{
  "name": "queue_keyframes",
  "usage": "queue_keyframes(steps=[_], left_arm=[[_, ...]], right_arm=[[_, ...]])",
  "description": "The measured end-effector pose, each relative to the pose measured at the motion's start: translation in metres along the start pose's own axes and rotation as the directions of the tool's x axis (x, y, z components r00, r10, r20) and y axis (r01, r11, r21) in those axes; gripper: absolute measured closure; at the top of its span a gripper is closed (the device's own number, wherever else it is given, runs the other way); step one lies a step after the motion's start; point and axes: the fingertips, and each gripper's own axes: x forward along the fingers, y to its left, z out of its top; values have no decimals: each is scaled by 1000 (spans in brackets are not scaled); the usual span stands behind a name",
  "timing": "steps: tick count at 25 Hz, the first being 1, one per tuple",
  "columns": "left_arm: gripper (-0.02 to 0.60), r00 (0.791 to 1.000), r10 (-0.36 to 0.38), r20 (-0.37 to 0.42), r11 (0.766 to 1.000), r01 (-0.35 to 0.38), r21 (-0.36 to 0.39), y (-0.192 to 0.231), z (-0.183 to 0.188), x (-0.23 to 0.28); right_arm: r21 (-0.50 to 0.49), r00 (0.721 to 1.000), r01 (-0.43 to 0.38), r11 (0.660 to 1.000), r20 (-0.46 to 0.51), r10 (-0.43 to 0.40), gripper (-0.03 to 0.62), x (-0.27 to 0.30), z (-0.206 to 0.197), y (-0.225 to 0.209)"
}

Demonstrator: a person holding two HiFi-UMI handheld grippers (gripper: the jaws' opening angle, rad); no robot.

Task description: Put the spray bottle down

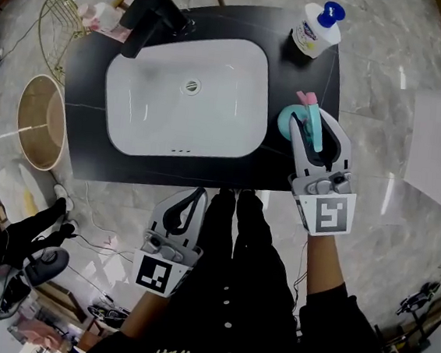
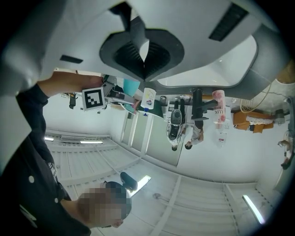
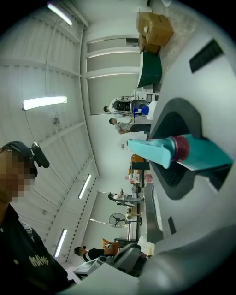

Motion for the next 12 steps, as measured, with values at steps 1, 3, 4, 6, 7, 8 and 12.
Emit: queue_keyframes(steps=[1, 3, 4, 6, 7, 8, 12], left_arm=[[566, 1000, 0, -3, 1000, 0, -2, 0, -3, 1], [566, 1000, 0, -8, 1000, 0, -7, 0, -9, 1], [566, 1000, 0, -11, 1000, 0, -10, 0, -11, 0], [566, 1000, -1, -15, 1000, 1, -16, -1, -15, 0], [566, 1000, -2, -18, 1000, 2, -18, -2, -17, 0], [566, 1000, -3, -19, 1000, 3, -19, -2, -18, 0], [566, 1000, 1, 27, 1000, -1, 1, -1, -15, 2]], right_arm=[[0, 1000, -1, 1000, 2, 1, 471, 0, -3, 0], [1, 1000, -3, 1000, 1, 3, 471, 0, -7, 0], [0, 1000, -3, 1000, -1, 3, 471, 0, -10, 0], [1, 1000, -4, 1000, -7, 4, 471, -1, -14, 1], [2, 1000, -4, 1000, -9, 4, 471, -1, -17, 2], [4, 1000, -3, 1000, -9, 3, 471, -2, -19, 2], [2, 1000, -7, 1000, 10, 6, 471, -4, -20, 3]])
